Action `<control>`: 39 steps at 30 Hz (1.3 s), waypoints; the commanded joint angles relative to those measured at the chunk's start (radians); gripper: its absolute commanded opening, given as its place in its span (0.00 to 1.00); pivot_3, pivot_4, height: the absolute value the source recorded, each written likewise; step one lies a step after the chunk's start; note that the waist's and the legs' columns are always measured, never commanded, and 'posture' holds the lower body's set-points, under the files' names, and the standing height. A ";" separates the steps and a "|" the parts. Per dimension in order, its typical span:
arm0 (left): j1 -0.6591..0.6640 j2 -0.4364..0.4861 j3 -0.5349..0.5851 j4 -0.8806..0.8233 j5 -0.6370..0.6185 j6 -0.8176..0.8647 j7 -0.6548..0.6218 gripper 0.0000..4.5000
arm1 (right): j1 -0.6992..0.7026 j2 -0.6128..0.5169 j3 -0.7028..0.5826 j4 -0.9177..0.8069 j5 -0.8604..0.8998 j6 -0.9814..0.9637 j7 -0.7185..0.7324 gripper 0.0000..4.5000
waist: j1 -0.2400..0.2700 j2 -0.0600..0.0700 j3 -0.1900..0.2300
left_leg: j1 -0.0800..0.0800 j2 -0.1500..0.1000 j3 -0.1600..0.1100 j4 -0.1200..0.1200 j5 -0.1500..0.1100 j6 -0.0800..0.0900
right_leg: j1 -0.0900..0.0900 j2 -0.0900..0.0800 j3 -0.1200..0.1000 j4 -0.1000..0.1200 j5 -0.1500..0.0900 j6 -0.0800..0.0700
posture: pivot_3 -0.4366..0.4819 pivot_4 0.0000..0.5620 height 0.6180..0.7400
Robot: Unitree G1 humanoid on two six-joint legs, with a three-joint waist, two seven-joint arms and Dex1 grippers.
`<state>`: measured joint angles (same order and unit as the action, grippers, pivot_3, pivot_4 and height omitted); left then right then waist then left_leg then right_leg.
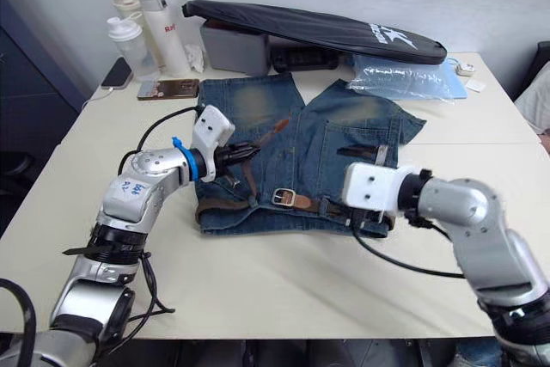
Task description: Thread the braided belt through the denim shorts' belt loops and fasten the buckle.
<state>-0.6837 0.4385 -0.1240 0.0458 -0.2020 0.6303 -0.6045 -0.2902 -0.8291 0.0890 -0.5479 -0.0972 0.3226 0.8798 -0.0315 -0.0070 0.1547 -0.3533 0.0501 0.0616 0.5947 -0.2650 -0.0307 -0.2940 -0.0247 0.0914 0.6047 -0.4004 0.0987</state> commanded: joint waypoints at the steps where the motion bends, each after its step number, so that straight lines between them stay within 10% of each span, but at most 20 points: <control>1: -0.036 0.036 0.024 -0.011 0.015 -0.030 -0.018 0.00 | 0.027 0.044 0.120 0.023 -0.180 -0.098 -0.129 0.99 | 0.001 0.000 -0.001 | 0.000 0.000 0.000 0.000 0.000 0.000 | 0.000 0.000 0.000 0.000 0.000 0.000 | 0.48 0.27 1.00; 20: -0.150 0.087 -0.007 0.127 0.069 -0.110 -0.117 0.00 | 0.051 0.278 0.190 0.103 -0.221 -0.115 -0.240 0.99 | 0.001 -0.001 -0.001 | -0.001 0.000 0.008 0.001 0.001 -0.001 | -0.009 0.001 0.007 0.007 0.000 0.000 | 0.48 0.27 1.00; 39: -0.191 0.086 -0.022 0.203 0.115 -0.177 -0.167 0.00 | 0.039 0.274 0.244 0.234 -0.446 -0.221 -0.370 0.99 | 0.002 -0.001 -0.001 | -0.002 0.000 0.011 0.001 0.001 -0.001 | -0.011 0.001 0.009 0.008 0.000 0.000 | 0.48 0.27 1.00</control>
<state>-0.8487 0.5159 -0.1589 0.2556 -0.0947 0.4774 -0.7682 -0.2418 -0.5630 0.3335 -0.3054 -0.5322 0.1293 0.5306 -0.0292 -0.0082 0.1537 -0.3551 0.0497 0.0721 0.5960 -0.2642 -0.0316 -0.3051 -0.0241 0.1001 0.6126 -0.4004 0.0988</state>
